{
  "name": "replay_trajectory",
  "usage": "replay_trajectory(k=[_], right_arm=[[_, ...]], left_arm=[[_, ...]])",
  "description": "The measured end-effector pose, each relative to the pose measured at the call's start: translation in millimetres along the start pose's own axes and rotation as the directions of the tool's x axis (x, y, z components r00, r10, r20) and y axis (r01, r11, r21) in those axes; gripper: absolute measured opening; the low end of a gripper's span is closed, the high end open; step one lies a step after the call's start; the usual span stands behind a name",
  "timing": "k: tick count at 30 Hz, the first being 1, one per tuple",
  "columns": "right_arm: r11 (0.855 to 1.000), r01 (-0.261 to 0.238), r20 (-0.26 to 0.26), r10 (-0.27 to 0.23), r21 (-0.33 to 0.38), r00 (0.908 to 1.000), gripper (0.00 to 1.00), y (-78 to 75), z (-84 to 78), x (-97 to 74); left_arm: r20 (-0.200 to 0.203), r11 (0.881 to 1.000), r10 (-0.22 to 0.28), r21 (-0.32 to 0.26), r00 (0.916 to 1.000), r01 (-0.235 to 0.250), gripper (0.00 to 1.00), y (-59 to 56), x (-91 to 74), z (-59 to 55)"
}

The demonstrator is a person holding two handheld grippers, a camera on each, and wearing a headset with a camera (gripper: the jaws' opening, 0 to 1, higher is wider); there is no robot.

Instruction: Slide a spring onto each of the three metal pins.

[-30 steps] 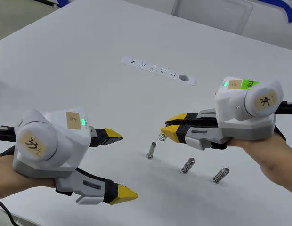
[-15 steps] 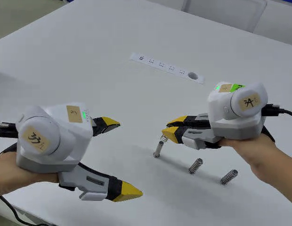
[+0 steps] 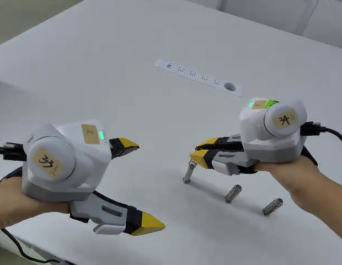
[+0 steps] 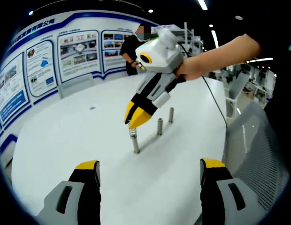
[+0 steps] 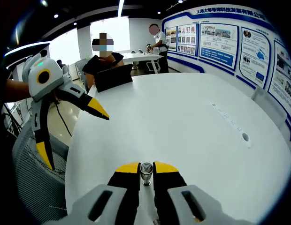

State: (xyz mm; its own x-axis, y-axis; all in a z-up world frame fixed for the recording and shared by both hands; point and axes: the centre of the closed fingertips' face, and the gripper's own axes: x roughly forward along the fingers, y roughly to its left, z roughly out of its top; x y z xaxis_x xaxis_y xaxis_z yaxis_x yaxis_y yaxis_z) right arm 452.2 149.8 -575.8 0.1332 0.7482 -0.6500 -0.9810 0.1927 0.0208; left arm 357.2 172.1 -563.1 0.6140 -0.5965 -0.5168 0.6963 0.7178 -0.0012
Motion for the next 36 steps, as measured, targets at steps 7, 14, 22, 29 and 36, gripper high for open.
replay_trajectory(k=[7,14,22,29,36], right_arm=[[0.999,0.002,-0.049,-0.004,-0.040,0.9988,0.11,3.1,-13.5,8.2],[0.999,0.014,-0.087,-0.017,-0.035,0.9961,0.11,0.5,-24.6,20.8],[1.000,0.017,-0.128,-0.020,-0.026,0.9916,0.11,2.9,-40.2,30.4],[0.999,0.022,-0.133,-0.025,-0.024,0.9908,0.11,2.0,-44.6,32.4],[1.000,0.015,-0.123,-0.018,-0.025,0.9922,0.12,2.7,-42.3,27.0]], left_arm=[[-0.001,1.000,-0.002,0.003,1.0000,0.002,0.89,0.7,1.7,2.1],[-0.015,1.000,-0.004,0.007,0.9999,0.004,0.89,0.4,1.6,-1.4],[-0.026,1.000,-0.001,0.000,0.9996,0.001,0.88,0.5,1.1,-3.2],[-0.045,1.000,-0.003,0.000,0.9990,0.003,0.88,-1.8,-2.9,-7.0],[-0.049,1.000,0.004,0.007,0.9988,-0.003,0.88,-3.1,-4.2,-3.6]])
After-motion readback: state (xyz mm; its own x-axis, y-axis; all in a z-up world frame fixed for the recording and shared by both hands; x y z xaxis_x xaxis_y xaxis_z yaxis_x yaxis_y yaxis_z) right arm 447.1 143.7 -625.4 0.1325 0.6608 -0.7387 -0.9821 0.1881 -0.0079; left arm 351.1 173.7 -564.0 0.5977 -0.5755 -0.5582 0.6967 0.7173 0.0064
